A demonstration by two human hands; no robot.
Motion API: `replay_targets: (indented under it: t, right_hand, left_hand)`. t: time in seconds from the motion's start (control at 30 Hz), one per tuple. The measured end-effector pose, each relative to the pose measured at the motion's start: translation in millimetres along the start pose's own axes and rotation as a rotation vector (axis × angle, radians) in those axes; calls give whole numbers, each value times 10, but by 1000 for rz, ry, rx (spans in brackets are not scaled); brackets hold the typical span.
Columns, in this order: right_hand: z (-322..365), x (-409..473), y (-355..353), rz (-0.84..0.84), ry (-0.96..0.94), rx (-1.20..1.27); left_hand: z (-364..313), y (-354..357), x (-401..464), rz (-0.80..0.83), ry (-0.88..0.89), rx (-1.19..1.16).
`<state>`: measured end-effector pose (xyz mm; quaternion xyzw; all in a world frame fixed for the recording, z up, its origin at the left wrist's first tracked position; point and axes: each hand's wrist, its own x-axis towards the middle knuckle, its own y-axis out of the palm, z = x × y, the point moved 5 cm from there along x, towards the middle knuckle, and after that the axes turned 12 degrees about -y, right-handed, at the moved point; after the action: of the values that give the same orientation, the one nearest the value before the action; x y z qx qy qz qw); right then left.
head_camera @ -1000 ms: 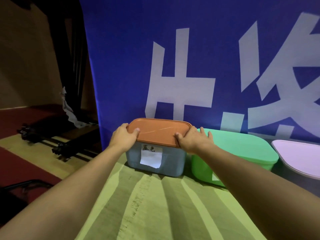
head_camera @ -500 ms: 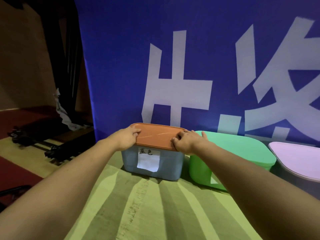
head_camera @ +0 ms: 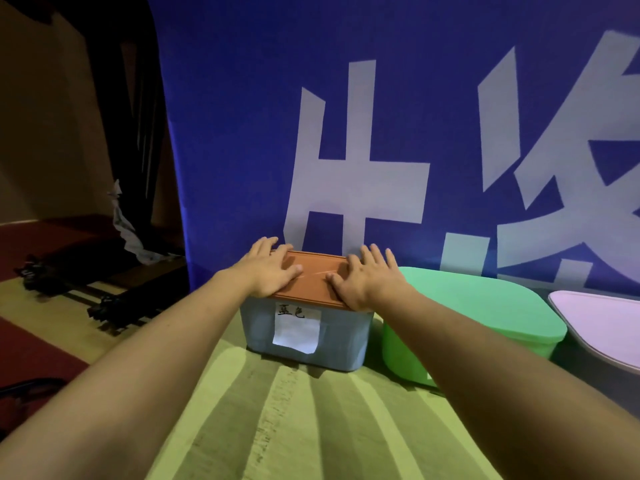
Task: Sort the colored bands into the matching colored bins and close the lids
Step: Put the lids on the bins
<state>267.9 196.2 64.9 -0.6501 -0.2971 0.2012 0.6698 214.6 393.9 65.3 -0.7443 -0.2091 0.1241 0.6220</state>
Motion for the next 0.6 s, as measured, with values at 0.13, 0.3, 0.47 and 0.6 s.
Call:
replay_targets:
  t: [0.13, 0.3, 0.47, 0.6]
  right_hand:
    - [-37, 82, 107, 110, 9, 97]
    - [-69, 142, 45, 138, -10, 51]
    - [-79, 146, 5, 132, -17, 36]
    - [-71, 121, 50, 110, -28, 75]
  left_hand:
    - [26, 130, 160, 136, -30, 80]
    - [9, 112, 296, 148, -45, 45]
    - [12, 33, 310, 98, -30, -8]
    - [-22, 60, 248, 94, -54, 26]
